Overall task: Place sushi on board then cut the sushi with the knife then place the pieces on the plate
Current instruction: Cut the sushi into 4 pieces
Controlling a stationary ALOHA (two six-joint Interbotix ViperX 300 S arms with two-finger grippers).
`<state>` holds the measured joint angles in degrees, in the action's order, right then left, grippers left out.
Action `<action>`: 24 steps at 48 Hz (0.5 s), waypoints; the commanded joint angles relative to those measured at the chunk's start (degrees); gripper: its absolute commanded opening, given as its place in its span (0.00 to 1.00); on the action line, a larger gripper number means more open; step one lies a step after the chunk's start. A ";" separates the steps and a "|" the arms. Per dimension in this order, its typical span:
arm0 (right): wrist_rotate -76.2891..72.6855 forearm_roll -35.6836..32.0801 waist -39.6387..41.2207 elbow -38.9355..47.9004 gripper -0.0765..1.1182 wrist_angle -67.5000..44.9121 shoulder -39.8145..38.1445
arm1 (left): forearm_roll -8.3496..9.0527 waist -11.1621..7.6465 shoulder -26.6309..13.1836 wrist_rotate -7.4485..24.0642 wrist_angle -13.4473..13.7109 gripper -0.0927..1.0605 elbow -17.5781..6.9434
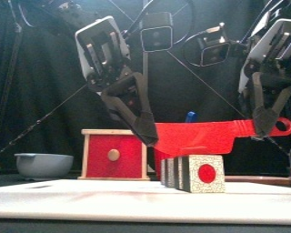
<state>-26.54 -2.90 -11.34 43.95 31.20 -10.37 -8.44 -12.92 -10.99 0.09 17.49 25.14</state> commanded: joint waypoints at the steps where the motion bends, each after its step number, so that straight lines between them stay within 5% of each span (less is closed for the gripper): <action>1: -0.35 -0.35 0.62 -0.26 0.48 0.26 -0.79 | -0.18 -1.58 0.53 0.09 0.18 0.44 -0.88; 24: -0.26 -1.85 0.88 -0.35 0.48 0.26 -1.58 | 0.09 -1.41 1.05 0.26 0.26 0.44 -0.88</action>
<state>-26.54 -4.22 -11.34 43.95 31.29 -10.46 -8.44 -12.92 -10.99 0.18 17.49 25.05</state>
